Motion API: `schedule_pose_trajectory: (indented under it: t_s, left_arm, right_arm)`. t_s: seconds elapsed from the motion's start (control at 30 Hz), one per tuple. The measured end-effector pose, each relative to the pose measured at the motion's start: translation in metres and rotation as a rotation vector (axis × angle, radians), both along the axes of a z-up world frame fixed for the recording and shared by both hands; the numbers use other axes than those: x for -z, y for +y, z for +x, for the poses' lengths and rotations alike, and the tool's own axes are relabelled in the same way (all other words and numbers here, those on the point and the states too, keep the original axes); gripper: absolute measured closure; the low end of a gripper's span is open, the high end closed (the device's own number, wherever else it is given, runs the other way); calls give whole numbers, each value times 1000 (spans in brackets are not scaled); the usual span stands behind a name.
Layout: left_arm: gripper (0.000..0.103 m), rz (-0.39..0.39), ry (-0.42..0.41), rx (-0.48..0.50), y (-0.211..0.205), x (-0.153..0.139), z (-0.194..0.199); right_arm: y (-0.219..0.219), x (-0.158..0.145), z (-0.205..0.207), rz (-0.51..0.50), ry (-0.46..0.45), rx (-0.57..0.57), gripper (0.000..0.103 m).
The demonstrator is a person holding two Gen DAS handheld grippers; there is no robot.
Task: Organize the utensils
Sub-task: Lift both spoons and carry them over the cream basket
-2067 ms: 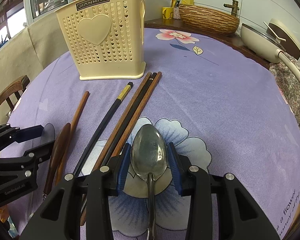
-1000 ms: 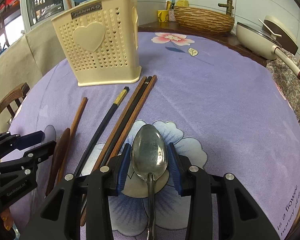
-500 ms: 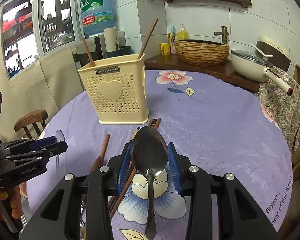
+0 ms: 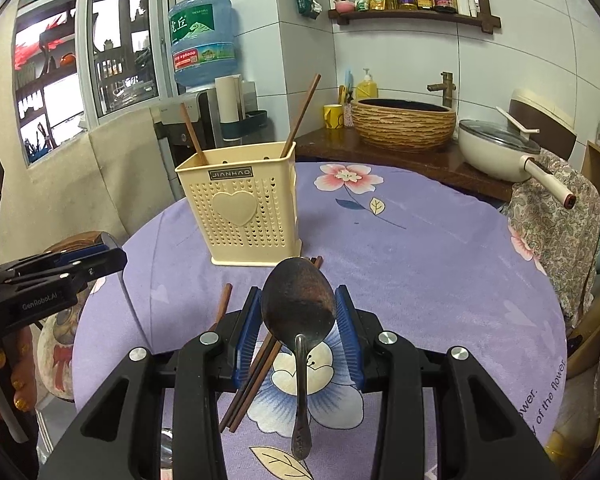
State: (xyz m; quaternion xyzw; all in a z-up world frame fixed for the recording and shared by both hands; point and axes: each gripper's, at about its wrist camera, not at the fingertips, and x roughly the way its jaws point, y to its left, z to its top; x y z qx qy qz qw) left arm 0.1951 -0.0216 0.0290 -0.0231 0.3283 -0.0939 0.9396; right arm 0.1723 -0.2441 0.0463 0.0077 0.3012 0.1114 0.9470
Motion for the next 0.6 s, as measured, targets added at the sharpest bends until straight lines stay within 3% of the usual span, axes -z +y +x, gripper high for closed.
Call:
schedule_pose_trajectory:
  t_s: [0.4,0.6]
  left_arm:
    - [66,-10,-14,10,4,-11,10]
    - [66,-31,-24,44,6,-32,22]
  right_arm:
    - [1,-7,7,56,11,-34,66]
    - [11,-27,19,85,-16,-78,66]
